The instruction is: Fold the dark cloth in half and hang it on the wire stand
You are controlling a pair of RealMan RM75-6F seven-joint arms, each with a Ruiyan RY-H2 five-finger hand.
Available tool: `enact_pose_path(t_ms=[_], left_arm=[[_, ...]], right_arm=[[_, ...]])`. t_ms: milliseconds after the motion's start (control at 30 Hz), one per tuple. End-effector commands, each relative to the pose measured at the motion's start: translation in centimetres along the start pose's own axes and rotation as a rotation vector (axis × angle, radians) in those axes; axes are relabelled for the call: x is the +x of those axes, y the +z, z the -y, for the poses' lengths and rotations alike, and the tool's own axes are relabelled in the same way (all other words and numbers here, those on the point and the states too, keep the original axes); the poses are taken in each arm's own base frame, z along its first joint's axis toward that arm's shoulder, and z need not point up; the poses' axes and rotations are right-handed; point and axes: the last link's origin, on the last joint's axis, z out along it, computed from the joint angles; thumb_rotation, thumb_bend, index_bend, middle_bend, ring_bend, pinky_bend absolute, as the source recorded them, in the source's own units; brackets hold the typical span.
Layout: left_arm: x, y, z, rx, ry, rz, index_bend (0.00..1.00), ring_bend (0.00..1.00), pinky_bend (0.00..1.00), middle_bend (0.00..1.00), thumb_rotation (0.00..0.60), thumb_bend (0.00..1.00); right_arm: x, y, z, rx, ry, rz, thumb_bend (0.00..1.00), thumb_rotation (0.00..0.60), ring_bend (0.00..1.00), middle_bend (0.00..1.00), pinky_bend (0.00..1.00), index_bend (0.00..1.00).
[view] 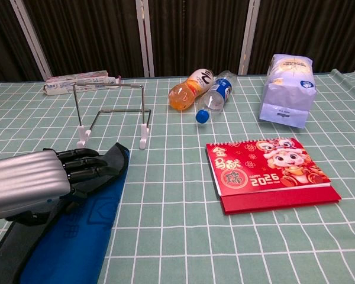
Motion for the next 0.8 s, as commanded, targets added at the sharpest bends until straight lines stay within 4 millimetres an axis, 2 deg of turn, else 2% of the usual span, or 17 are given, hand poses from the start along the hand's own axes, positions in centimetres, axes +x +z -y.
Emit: enact_pose_path(t_ms=[33, 367, 800], left_arm=[[-0.3, -0.4, 0.1, 0.003, -0.002, 0.006, 0.67, 0.0, 0.0, 0.0, 0.6, 0.48], [-1.5, -2.3, 1.5, 0.036, -0.006, 0.028, 0.67, 0.0, 0.0, 0.0, 0.6, 0.48], [-2.2, -2.6, 2.6, 0.031, 0.018, 0.036, 0.67, 0.0, 0.0, 0.0, 0.6, 0.48]], right_arm=[[0.0, 0.0, 0.0, 0.001, 0.0, 0.0, 0.0, 0.6, 0.0, 0.0, 0.0, 0.0], [0.0, -0.1, 0.1, 0.006, -0.001, 0.0, 0.0, 0.6, 0.0, 0.0, 0.0, 0.0], [-0.1, -0.1, 0.3, 0.007, -0.006, 0.002, 0.0, 0.6, 0.0, 0.0, 0.0, 0.01]])
